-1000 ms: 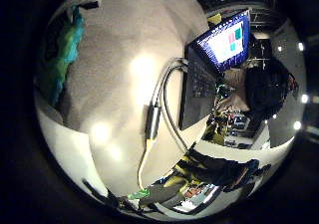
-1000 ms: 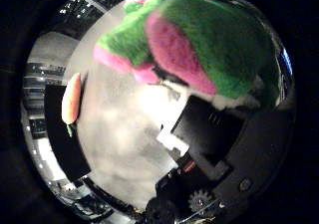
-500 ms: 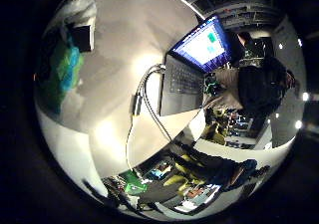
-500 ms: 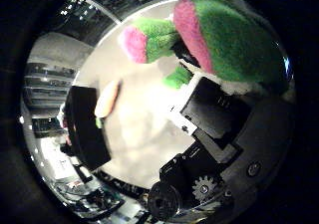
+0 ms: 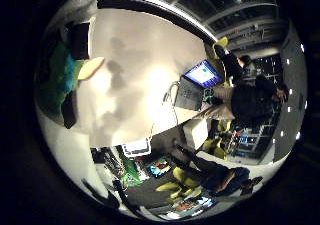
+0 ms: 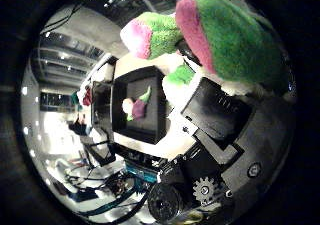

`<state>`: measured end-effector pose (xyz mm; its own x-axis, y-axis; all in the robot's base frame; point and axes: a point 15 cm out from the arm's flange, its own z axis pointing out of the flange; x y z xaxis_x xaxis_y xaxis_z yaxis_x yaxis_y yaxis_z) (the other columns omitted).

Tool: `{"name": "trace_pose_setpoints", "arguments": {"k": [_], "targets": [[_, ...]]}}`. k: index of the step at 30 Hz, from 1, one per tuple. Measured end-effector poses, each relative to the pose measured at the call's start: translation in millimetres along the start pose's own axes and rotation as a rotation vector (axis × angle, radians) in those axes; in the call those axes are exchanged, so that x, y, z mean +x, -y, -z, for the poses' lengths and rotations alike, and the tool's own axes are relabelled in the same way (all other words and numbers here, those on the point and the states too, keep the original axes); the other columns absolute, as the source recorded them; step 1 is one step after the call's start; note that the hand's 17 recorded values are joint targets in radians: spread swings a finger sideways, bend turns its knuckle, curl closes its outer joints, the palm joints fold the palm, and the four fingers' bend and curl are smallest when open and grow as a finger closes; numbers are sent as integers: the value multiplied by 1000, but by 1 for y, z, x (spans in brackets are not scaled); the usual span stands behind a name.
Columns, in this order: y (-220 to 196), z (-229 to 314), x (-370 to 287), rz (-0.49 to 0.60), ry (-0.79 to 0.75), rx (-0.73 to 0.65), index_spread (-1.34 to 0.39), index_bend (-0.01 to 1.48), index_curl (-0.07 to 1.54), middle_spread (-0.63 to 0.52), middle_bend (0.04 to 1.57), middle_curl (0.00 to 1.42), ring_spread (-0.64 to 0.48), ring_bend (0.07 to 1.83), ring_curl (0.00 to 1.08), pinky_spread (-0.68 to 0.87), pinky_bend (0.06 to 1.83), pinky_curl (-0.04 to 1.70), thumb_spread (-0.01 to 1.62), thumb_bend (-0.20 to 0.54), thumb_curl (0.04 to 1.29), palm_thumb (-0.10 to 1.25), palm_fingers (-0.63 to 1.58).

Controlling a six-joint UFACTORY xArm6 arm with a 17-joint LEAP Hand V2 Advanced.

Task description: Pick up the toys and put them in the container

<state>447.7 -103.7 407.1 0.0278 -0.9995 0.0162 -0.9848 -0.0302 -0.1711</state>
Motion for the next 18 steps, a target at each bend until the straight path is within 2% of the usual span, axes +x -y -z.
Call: {"name": "trace_pose_setpoints", "arguments": {"k": [5, 9, 18], "targets": [[-23, -30, -100, 93, 72, -56, -195, 1149, 636, -98, 1319, 561, -164, 1437, 555, -196, 1122, 1031, 875, -17, 723, 1029, 1220], [-15, -40, -163, 161, 97, -16, -195, 1147, 636, -98, 1320, 558, -163, 1436, 554, -200, 1108, 1053, 876, -17, 730, 1028, 1221], [14, -85, -235, 251, 123, 18, -195, 1144, 638, -85, 1320, 554, -160, 1435, 552, -207, 1084, 1091, 877, -17, 739, 1026, 1224]]}}
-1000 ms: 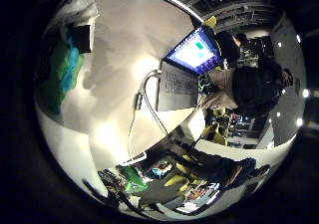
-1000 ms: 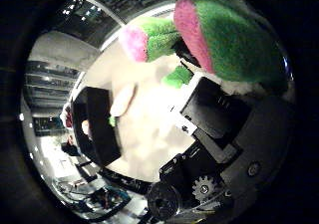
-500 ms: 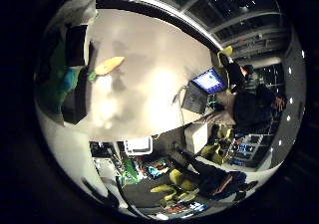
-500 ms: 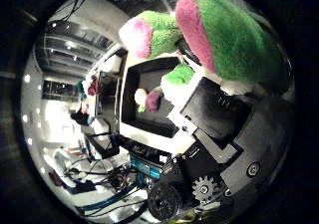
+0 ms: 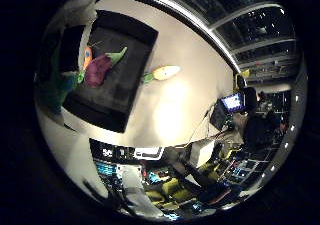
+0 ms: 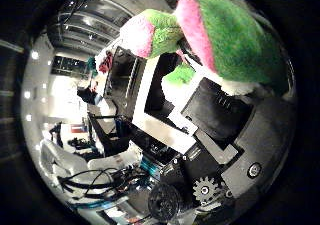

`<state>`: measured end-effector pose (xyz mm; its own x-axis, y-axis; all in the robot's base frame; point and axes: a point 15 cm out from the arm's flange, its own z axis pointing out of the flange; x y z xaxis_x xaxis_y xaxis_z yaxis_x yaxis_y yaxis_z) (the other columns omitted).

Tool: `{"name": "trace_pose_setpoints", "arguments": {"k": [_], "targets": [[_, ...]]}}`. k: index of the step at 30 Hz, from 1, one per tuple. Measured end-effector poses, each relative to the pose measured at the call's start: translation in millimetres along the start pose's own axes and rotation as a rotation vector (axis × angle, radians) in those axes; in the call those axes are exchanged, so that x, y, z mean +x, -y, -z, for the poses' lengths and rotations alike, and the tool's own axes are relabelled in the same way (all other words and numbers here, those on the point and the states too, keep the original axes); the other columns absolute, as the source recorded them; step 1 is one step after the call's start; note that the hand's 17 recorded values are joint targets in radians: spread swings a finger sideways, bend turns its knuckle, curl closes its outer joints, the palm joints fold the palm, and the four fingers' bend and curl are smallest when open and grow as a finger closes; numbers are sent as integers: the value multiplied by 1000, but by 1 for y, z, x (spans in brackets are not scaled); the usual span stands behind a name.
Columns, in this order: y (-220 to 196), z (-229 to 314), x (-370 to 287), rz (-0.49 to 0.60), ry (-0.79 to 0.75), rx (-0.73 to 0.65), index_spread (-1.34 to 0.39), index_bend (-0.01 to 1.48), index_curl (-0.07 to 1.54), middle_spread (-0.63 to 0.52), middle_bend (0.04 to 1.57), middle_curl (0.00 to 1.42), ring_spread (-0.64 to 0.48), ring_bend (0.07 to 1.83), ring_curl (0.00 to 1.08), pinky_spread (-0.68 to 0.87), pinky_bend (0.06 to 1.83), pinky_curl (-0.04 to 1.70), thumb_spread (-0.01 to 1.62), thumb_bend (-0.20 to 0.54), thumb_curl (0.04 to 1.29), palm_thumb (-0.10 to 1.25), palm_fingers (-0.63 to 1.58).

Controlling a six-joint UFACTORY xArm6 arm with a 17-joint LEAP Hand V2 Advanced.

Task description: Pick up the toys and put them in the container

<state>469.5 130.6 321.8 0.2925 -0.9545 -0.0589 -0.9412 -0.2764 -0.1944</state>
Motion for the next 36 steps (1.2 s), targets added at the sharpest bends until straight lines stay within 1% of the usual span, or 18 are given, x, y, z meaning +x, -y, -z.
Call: {"name": "trace_pose_setpoints", "arguments": {"k": [3, 6, 9, 10, 11, 12, 13, 14, 15, 16, 17, 19, 21, 23, 25, 28, 33, 36], "targets": [[20, -13, -2, 11, -3, 42, -195, 1142, 638, -83, 1320, 553, -160, 1437, 552, -209, 1077, 1101, 873, -21, 740, 1015, 1225], [42, -26, 0, 15, -8, 95, -200, 1133, 635, -90, 1321, 553, -162, 1436, 550, -222, 1056, 1096, 881, -36, 715, 956, 1224], [50, -39, 2, 25, -14, 103, -226, 1002, 604, -106, 1249, 529, -173, 1402, 527, -280, 999, 1001, 887, -43, 653, 865, 1175], [49, -43, 3, 40, -20, 93, -253, 887, 577, -127, 1192, 511, -189, 1371, 509, -338, 941, 944, 892, -46, 627, 829, 1070], [47, -45, 3, 51, -21, 84, -285, 787, 558, -131, 1240, 523, -204, 1334, 503, -370, 904, 926, 897, -41, 615, 822, 990], [45, -47, 3, 63, -22, 75, -312, 732, 542, -146, 1175, 501, -212, 1339, 501, -396, 893, 905, 900, -40, 604, 813, 937], [42, -50, 3, 76, -22, 61, -388, 624, 519, -180, 1090, 483, -232, 1304, 494, -427, 873, 880, 927, -35, 574, 797, 751], [39, -52, 3, 88, -21, 48, -430, 601, 499, -187, 1001, 455, -227, 1206, 461, -371, 800, 873, 946, -32, 556, 792, 448], [36, -54, 4, 99, -21, 35, -457, 625, 512, -174, 915, 434, -195, 1139, 461, -292, 791, 898, 957, -36, 537, 773, 283], [32, -58, 4, 111, -19, 16, -477, 606, 485, -142, 792, 388, -123, 1011, 405, -172, 781, 881, 965, -36, 518, 759, 111], [27, -62, 4, 124, -16, -10, -491, 570, 457, -88, 680, 350, -11, 863, 348, -39, 790, 859, 968, -46, 493, 724, -57], [18, -67, 6, 146, -19, -57, -509, 435, 379, 7, 479, 285, 133, 678, 251, 226, 748, 763, 968, -41, 444, 681, -118], [16, -65, 11, 165, -31, -88, -512, 324, 344, 72, 366, 261, 199, 582, 219, 362, 711, 700, 962, -39, 415, 657, -138], [12, -66, 26, 168, -49, -131, -516, 225, 317, 122, 283, 249, 242, 517, 201, 448, 674, 644, 958, -36, 393, 640, -122], [7, -64, 41, 147, -54, -160, -520, 170, 301, 156, 215, 246, 271, 456, 187, 501, 631, 589, 953, -36, 372, 618, -79], [4, -62, 57, 126, -57, -166, -520, 157, 284, 175, 177, 248, 288, 415, 184, 529, 606, 536, 948, -33, 351, 600, -52], [0, -53, 84, 107, -65, -157, -499, 168, 275, 182, 178, 251, 286, 386, 192, 543, 601, 480, 950, -28, 333, 595, -21], [-2, -45, 106, 83, -74, -140, -471, 172, 279, 169, 187, 264, 255, 388, 204, 540, 577, 444, 960, -24, 331, 609, 16]]}}
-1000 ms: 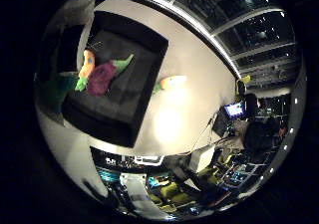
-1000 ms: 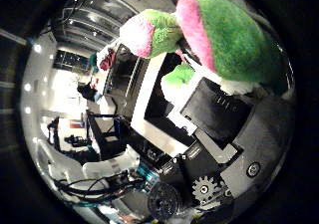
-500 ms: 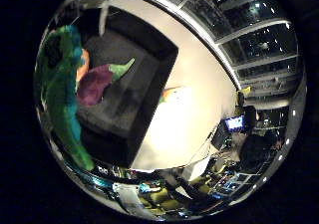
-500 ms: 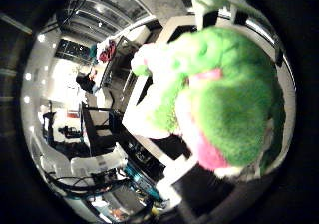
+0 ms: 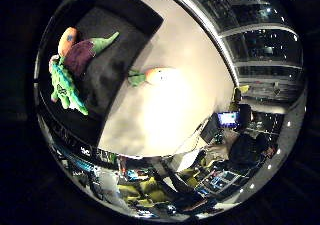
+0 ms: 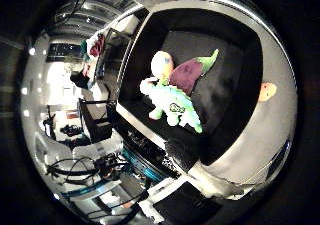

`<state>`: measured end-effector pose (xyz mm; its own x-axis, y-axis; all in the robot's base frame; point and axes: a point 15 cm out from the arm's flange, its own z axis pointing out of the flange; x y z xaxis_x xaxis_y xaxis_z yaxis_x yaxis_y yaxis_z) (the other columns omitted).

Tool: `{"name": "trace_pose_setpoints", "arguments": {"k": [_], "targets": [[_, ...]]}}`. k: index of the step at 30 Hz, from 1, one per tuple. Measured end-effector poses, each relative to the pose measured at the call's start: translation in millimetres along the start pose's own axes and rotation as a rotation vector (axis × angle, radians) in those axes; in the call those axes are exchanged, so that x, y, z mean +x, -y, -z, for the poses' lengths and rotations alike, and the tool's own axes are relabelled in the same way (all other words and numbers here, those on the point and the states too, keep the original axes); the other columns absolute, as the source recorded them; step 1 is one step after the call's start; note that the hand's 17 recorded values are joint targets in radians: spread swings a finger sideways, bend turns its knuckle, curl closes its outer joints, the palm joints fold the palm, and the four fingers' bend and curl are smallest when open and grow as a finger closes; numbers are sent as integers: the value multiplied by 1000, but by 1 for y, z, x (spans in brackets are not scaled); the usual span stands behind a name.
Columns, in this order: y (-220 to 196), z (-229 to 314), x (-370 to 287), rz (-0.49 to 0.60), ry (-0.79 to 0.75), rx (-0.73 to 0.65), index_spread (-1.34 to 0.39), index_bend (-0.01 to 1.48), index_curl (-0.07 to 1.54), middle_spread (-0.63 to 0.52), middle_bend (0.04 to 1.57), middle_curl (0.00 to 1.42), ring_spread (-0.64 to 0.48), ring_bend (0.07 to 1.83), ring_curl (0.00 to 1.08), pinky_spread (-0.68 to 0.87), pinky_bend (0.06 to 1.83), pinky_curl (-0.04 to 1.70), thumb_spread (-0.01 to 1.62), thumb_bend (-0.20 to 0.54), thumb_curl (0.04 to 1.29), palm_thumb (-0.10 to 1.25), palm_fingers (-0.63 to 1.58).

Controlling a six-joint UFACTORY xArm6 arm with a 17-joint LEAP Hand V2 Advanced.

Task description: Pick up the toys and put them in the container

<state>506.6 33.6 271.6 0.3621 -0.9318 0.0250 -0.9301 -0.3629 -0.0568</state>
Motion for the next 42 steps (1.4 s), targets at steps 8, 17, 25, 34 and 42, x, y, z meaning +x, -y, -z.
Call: {"name": "trace_pose_setpoints", "arguments": {"k": [8, 17, 25, 34, 42], "targets": [[-34, 7, 102, -123, -36, 45, -401, 163, 283, 73, 248, 311, 198, 366, 219, 472, 455, 361, 996, -22, 332, 649, 119], [-98, -1, 197, -216, -57, 33, -405, 166, 281, 37, 253, 321, 179, 342, 224, 438, 396, 315, 1001, -25, 337, 675, 181], [-147, -35, 257, -277, -70, -55, -407, 165, 281, 36, 242, 320, 178, 325, 224, 436, 383, 307, 1005, -23, 337, 685, 189], [-134, -68, 305, -238, -61, -71, -412, 157, 276, 35, 222, 321, 177, 292, 225, 424, 356, 297, 997, -23, 349, 721, 187], [-83, -83, 286, -144, -60, -69, -421, 159, 270, 35, 215, 325, 162, 291, 234, 420, 343, 296, 991, -23, 359, 745, 179]]}}
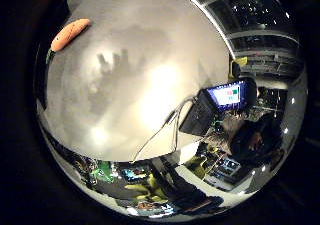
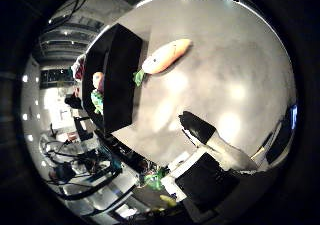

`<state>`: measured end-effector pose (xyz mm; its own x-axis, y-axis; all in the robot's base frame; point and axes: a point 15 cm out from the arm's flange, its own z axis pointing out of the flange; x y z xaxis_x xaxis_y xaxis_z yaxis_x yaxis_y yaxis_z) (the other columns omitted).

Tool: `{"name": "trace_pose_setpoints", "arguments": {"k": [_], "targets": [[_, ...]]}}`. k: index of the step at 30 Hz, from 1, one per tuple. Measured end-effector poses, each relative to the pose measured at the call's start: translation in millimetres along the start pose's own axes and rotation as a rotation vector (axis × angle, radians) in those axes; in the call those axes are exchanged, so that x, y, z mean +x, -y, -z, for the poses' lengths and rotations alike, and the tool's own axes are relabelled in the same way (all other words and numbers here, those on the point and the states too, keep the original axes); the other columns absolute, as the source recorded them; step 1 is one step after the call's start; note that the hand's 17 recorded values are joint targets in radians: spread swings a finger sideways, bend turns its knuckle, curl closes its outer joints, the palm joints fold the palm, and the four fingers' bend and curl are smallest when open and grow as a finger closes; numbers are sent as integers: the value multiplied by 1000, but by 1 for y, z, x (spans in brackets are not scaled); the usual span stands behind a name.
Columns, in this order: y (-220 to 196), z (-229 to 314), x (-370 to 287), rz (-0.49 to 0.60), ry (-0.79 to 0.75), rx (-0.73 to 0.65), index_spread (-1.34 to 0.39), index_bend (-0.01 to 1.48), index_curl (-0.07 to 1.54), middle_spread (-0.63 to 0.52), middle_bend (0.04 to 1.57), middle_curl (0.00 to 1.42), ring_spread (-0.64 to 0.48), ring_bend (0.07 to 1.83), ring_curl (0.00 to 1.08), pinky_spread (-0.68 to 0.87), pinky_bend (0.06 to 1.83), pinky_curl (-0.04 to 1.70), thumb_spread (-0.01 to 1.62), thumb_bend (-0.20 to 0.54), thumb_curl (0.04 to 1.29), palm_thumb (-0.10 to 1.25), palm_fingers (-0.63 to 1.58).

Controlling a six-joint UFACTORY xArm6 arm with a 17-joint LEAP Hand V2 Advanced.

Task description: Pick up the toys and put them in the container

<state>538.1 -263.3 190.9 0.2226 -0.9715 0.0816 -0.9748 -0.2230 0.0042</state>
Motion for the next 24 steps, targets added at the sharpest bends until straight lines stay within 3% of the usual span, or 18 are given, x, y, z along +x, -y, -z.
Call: {"name": "trace_pose_setpoints", "arguments": {"k": [11, 24], "targets": [[47, -49, -78, 157, 25, -54, -462, 178, 285, 31, 192, 322, 158, 242, 229, 412, 315, 292, 972, -15, 398, 822, 168], [79, -93, -74, 209, -33, -84, -491, 179, 306, 35, 186, 303, 172, 195, 234, 400, 287, 296, 937, -23, 462, 895, 162]]}}
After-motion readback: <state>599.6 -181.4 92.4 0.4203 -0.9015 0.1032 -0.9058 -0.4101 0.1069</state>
